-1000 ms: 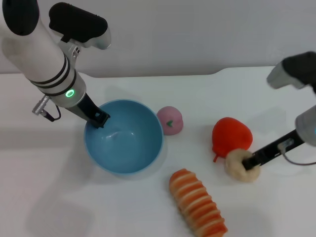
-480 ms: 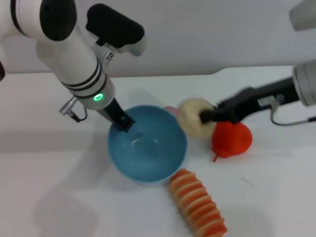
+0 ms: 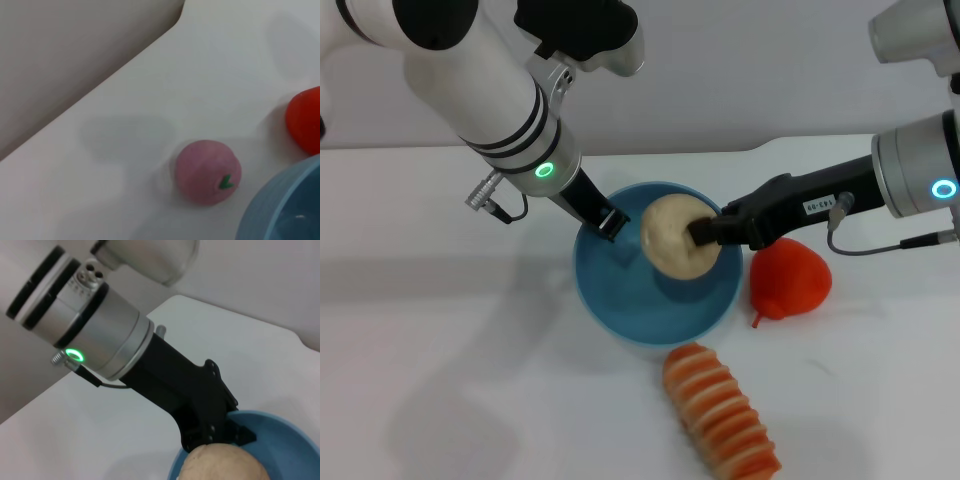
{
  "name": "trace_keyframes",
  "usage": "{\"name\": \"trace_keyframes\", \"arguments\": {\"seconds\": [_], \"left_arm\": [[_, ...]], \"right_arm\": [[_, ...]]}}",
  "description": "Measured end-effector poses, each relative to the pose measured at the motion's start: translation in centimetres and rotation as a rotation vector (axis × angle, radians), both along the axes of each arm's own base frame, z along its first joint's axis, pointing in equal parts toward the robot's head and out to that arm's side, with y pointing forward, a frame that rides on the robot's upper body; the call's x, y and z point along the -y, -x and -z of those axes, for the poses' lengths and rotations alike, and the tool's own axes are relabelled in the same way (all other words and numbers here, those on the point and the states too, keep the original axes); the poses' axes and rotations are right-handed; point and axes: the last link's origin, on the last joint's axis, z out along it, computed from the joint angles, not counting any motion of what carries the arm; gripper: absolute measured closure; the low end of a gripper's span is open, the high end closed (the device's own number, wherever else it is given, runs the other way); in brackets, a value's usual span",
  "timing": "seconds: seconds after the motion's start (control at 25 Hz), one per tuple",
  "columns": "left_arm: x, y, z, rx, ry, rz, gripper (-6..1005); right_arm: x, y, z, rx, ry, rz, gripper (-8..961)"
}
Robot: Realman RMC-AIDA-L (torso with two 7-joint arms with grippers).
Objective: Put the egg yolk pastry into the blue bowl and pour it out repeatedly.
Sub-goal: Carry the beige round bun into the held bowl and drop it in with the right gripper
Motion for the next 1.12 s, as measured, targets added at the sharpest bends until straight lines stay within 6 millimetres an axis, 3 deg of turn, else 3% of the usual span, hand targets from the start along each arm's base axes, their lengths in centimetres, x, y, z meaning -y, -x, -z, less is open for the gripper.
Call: {"name": "trace_keyframes", "arguments": {"seconds": [0.2,0.88,0.96,1.12], "left_arm": [[0.2,-0.5,0.1,0.013,0.017,0.016,999],[0.4,-0.1,0.1,0.028,0.033,0.013,999],[0.4,-0.1,0.0,0.027,0.029,0.014,999],[0.3,0.1,-0.1,0.036,0.004,0.035,999]], "right_arm": [[0.1,-0.4,0.1,0.003,-0.002,0.004,927],[-0.4,-0.4,-1.3,-0.013,-0.060,-0.008,567],[-0.4,-0.6,-1.9,-0.022,-0.083,-0.003,367],[-0.5,-2.0,-4.1,-0.094,-0.171,0.058,367]]}}
